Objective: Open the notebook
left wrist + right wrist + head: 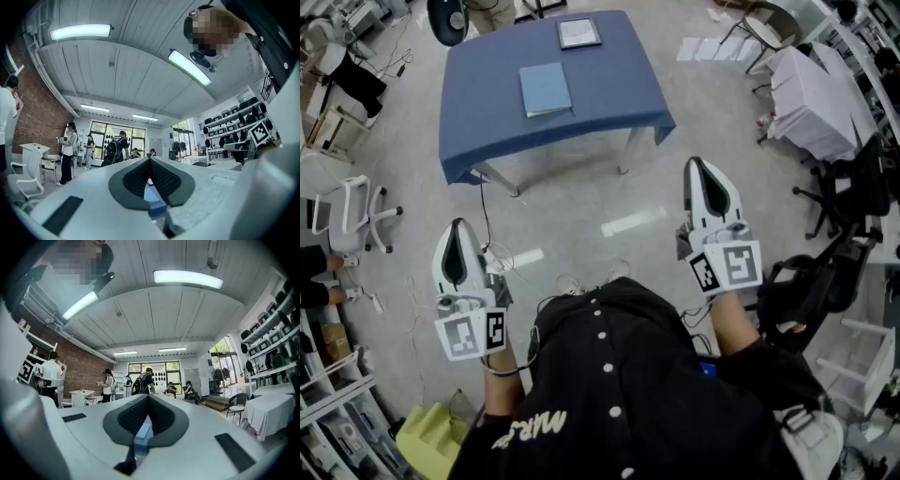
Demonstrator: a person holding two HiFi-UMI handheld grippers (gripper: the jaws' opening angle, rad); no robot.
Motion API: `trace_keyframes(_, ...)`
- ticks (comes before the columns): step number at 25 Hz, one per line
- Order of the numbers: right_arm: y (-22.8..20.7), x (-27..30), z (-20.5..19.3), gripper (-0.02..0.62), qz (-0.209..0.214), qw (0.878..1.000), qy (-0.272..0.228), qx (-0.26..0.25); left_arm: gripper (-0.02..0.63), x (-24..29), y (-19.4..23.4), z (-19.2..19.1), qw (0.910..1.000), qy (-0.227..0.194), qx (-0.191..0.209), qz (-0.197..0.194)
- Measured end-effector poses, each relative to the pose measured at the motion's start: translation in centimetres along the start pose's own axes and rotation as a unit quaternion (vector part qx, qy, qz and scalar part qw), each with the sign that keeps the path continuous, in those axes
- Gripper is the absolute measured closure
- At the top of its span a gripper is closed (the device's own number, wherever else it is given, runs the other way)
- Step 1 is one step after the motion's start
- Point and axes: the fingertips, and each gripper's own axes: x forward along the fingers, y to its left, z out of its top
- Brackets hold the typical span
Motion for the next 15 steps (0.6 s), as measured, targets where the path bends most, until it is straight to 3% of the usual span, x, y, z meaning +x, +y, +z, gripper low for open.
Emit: trace_keyframes(15,-0.61,0.32,-0.48,0.591,0.009,0.999,-0.015,0.034,0.604,0.45,-0.43,-0.58,1.0000,0.006,0.000,0.006)
